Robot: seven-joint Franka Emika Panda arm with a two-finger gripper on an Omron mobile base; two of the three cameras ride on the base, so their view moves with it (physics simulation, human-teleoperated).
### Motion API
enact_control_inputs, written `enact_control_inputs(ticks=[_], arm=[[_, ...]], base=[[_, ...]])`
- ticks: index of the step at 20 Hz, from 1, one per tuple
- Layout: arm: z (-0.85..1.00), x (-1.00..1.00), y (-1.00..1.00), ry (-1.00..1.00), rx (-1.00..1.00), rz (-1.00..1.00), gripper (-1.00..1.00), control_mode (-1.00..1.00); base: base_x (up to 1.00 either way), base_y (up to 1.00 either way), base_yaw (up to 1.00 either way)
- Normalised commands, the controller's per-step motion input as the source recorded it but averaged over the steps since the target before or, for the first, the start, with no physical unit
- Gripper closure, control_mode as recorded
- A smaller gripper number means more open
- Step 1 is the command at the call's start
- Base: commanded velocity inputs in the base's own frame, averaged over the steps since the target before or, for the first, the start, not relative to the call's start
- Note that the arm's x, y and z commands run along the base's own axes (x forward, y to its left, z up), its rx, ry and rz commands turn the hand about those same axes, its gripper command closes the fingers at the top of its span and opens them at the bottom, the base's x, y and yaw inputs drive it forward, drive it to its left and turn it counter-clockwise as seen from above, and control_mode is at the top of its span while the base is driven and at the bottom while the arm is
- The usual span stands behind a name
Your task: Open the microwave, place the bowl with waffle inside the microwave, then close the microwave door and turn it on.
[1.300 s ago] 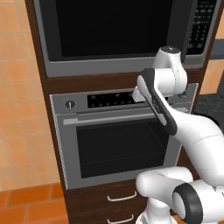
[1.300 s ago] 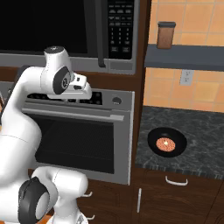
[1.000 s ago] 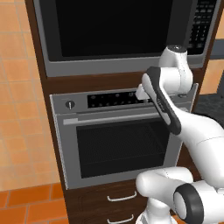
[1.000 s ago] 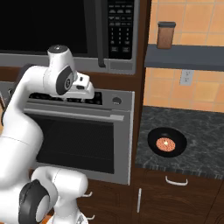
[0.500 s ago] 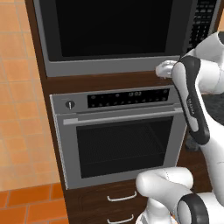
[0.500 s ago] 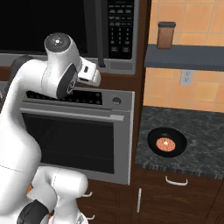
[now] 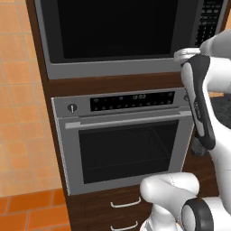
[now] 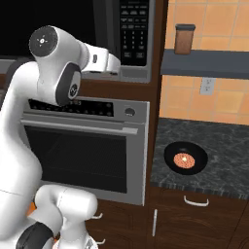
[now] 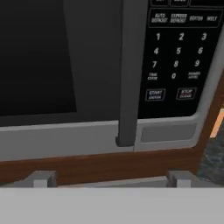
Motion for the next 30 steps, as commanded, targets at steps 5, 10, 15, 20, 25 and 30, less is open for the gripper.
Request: enact_control_inputs(ticks=[5,10,15,20,25,30], arm=[[0.22,0.84,-0.35,0.01,0.03,0.00,-1.00,-1.00],[0.00,0.67,-0.42,0.03,0.07,0.00,-1.00,-1.00],[0.00,0.38,0.00,0.00,0.00,0.00,-1.00,-1.00],[0.00,0.44,0.24,-0.07,0.00,-0.01,-1.00,-1.00],[0.00,0.16,0.26,-0.06,0.00,-0.05,-1.00,-1.00],[0.00,0.63,0.01,0.00,0.00,0.00,-1.00,-1.00]], base=[[0.00,0.00,0.00],[0.00,0.00,0.00],[0.00,0.00,0.00],[0.00,0.00,0.00],[0.00,0.00,0.00],[0.00,0.00,0.00]])
